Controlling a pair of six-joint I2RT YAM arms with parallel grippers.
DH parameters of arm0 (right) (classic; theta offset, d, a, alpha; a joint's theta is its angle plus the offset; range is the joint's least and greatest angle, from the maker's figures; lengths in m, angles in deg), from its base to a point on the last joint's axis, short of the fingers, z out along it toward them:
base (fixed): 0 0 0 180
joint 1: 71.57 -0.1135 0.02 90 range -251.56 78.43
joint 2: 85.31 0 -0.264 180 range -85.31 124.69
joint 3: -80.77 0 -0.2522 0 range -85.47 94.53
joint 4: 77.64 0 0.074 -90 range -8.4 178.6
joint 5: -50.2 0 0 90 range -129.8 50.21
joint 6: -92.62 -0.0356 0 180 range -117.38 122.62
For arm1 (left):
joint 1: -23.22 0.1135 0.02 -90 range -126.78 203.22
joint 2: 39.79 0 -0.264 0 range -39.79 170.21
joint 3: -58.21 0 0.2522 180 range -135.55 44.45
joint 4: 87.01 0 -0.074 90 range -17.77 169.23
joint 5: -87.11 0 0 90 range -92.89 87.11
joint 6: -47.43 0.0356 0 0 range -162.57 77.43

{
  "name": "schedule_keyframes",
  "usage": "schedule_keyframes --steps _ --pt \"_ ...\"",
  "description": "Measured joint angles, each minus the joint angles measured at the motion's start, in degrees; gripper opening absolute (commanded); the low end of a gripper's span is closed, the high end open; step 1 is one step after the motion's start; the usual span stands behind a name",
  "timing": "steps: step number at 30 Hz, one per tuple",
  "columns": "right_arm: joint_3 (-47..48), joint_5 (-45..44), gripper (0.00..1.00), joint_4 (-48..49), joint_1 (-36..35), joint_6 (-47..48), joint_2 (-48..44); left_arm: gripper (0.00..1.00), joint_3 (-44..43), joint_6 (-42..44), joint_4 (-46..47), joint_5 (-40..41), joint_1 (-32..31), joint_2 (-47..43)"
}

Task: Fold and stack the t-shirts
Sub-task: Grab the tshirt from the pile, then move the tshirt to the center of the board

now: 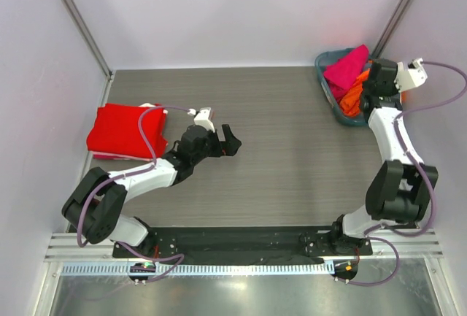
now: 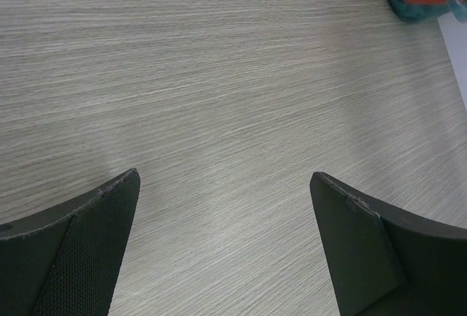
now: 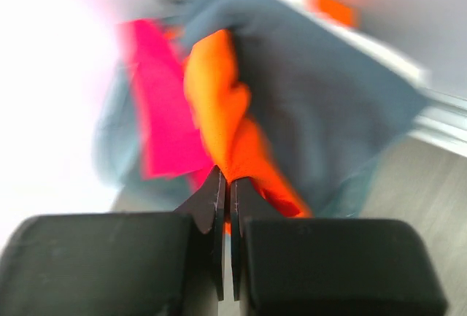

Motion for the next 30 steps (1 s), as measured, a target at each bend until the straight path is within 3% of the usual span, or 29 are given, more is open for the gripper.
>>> schedule_keyframes --steps 6,13,14,15,16,18,19,26,30 --pt "13.7 11.04 0.01 -1.27 -5.11 2.69 -7.3 1.0 -0.63 0.09 -0.44 0.63 0.0 0.24" --pt "30.88 30.45 0.01 1.97 -9.73 1.18 -12.17 1.0 -0.66 0.37 -1.29 2.21 0.0 0.46" --pt "33.09 32.76 0.07 2.08 -9.81 0.61 -12.35 1.0 -0.66 0.44 -1.38 2.36 0.0 0.5" --pt "35.17 34.8 0.24 2.4 -9.81 -0.02 -12.5 1.0 -0.68 0.46 -1.46 2.45 0.0 0.52" --pt "36.81 36.39 0.5 2.62 -9.81 -0.57 -12.76 1.0 -0.72 0.48 -1.62 2.58 0.0 0.55" --pt "38.29 37.97 0.89 3.19 -9.84 -1.49 -13.77 1.0 -0.76 0.5 -1.66 2.6 0.0 0.61" --pt "38.36 38.4 1.0 3.26 -9.86 -1.77 -14.51 1.0 -0.76 0.52 -1.68 2.62 0.0 0.61" --pt "35.21 37.4 1.0 3.56 -9.9 -0.83 -19.85 1.0 -1.05 0.52 -1.77 2.75 0.0 0.85" --pt "27.69 38.51 1.0 4.31 -9.9 -1.07 -23.85 1.0 -1.42 0.52 -1.84 2.78 0.0 0.98"
